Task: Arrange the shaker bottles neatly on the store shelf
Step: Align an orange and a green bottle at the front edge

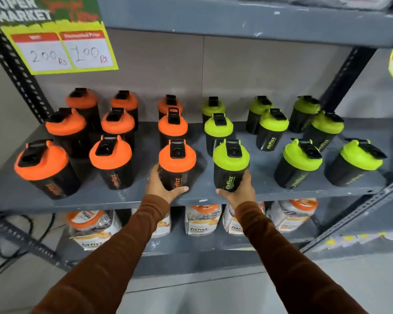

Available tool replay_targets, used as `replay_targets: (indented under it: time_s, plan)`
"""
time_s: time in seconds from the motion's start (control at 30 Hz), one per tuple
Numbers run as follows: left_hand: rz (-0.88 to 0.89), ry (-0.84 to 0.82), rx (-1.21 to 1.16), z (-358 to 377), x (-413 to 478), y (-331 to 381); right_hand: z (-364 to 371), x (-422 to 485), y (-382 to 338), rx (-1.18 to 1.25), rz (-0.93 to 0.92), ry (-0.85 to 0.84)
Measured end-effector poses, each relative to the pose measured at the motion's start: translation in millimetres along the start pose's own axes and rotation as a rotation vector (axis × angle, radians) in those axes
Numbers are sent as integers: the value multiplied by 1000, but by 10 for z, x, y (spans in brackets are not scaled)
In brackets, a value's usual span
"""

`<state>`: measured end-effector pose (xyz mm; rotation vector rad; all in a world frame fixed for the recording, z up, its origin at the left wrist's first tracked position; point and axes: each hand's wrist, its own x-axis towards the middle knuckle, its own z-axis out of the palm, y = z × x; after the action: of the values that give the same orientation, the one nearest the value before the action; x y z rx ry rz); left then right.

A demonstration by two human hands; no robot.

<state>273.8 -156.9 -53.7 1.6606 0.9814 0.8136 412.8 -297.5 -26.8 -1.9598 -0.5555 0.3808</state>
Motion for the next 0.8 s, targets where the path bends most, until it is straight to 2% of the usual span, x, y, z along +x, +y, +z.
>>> replay_targets:
  time_s: [0.2,0.8]
  plan:
    - [-20,-21,34,-79,-74,-51,37,-22,1,10,2,25]
    - [-79,-100,166,-91,-93,25,-25,-11,35,51,-22,-62]
